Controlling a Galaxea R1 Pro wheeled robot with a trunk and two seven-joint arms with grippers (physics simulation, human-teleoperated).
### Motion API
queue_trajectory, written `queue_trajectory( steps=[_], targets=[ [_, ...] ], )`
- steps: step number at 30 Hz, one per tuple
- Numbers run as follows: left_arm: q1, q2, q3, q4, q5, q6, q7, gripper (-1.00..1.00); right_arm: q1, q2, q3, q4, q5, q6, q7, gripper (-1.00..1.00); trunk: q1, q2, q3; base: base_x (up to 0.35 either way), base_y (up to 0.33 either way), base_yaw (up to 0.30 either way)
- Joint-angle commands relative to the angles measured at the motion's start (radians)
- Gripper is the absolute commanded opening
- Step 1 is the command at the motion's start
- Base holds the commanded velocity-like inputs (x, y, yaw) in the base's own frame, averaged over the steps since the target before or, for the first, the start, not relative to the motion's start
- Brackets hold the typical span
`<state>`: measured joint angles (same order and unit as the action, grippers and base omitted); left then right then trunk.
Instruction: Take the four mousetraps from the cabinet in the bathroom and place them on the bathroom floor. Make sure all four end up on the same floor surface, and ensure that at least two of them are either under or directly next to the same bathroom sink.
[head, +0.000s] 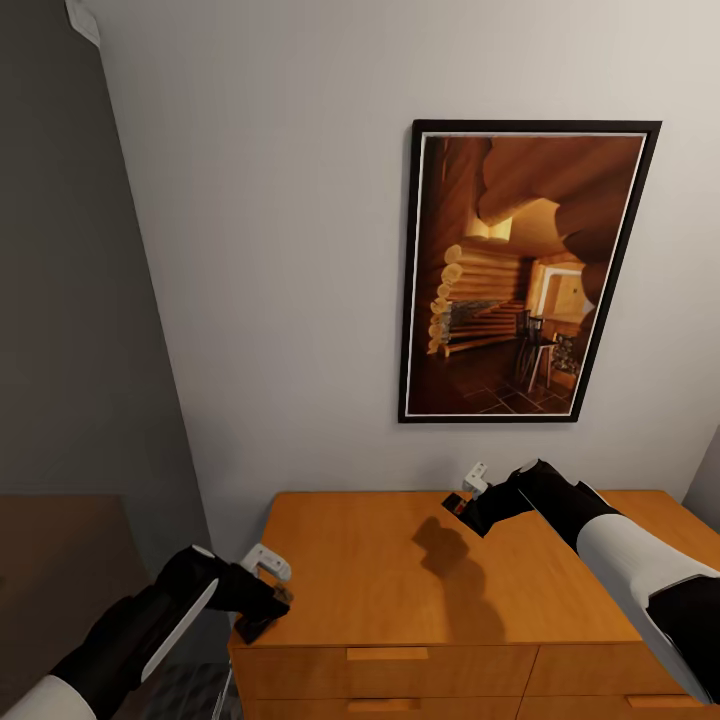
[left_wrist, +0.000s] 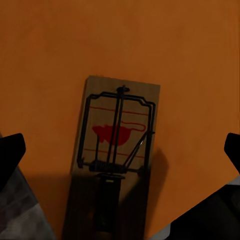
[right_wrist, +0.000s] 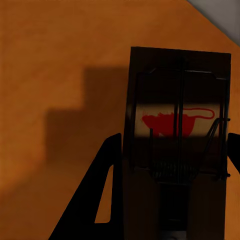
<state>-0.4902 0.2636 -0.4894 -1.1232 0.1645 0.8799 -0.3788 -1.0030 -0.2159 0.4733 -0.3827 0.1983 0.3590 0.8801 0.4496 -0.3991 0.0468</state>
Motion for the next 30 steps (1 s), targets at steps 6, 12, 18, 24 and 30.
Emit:
queue_trajectory(
  steps=[6, 12, 18, 24, 30],
  targets=[
    [-0.001, 0.002, -0.002, 0.004, 0.010, 0.005, 0.004, 1.00, 0.000, 0.000, -0.001, -0.002, 0.004, 0.007, 0.008, -1.00, 0.000, -0.001, -0.001, 0.000, 0.000, 0.000],
    [-0.001, 0.001, -0.002, 0.005, 0.010, 0.003, 0.004, 1.00, 0.000, 0.000, -0.001, -0.002, 0.004, 0.007, 0.008, -1.00, 0.000, -0.001, -0.001, 0.000, 0.000, 0.000],
    [-0.001, 0.000, -0.002, 0.006, 0.009, 0.002, 0.003, 1.00, 0.000, 0.000, -0.001, -0.002, 0.004, 0.006, 0.008, -1.00, 0.000, -0.001, -0.001, 0.000, 0.000, 0.000],
    [-0.001, -0.002, -0.003, 0.007, 0.008, 0.002, 0.004, 1.00, 0.000, 0.000, -0.001, -0.002, 0.004, 0.006, 0.008, -1.00, 0.000, -0.001, -0.001, 0.000, 0.000, 0.000],
    [-0.001, -0.005, -0.002, 0.024, 0.006, 0.002, 0.004, 1.00, 0.000, 0.000, -0.001, -0.002, 0.004, 0.007, 0.008, -1.00, 0.000, -0.001, -0.001, 0.000, 0.000, 0.000]
  ],
)
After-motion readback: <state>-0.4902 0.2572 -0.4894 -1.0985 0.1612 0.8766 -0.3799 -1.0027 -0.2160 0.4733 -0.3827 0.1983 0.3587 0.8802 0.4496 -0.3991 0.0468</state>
